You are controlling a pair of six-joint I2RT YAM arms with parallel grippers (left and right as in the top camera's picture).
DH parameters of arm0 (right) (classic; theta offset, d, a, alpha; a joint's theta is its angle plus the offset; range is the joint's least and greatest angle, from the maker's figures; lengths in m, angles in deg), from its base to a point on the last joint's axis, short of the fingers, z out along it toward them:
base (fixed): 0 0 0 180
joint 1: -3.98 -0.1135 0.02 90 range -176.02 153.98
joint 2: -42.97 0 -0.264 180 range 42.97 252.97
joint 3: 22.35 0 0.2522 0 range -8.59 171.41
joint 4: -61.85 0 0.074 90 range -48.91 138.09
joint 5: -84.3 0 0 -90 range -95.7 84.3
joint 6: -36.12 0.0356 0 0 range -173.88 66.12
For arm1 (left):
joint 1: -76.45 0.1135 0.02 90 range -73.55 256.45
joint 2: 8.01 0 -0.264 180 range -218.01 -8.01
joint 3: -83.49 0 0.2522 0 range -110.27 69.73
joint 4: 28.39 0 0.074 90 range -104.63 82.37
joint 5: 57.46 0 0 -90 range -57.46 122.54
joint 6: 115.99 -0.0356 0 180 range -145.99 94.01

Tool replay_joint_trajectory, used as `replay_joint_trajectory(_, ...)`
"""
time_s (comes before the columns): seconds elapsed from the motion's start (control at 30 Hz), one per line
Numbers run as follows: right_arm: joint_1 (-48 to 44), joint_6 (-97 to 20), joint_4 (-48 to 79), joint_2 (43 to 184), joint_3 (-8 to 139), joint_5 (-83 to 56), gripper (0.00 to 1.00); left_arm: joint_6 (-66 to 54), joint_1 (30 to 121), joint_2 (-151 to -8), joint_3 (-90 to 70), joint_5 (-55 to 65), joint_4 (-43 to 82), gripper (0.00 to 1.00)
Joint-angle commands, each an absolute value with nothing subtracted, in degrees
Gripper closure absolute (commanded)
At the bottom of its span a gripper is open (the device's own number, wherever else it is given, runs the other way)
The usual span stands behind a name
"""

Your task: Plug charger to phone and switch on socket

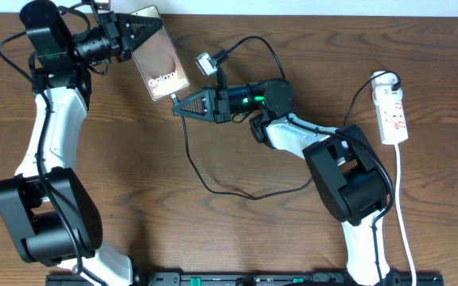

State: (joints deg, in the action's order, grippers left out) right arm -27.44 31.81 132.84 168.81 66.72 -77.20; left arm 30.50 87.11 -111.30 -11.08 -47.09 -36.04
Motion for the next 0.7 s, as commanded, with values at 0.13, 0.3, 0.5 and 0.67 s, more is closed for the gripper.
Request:
replay_joint_trajectory(0.13,-27.72,30.72,133.59,168.83,67.05,-76.28,0.99,29.10,87.24,-109.92,-11.48,-49.98,-36.60,0.92)
replay_joint_trajectory(0.3,-27.64,30.70,133.54,168.83,67.05,-76.09,0.99,29.15,87.24,-109.92,-11.48,-50.57,-36.58,0.92)
replay_joint_trajectory(0.5,-27.51,30.72,133.32,168.83,67.05,-74.73,0.99,29.15,87.24,-109.92,-11.48,-50.83,-36.56,0.93)
replay_joint_trajectory(0.67,-27.62,30.72,133.32,168.83,67.05,-70.30,0.99,29.12,87.24,-109.92,-11.48,-50.79,-36.58,0.93)
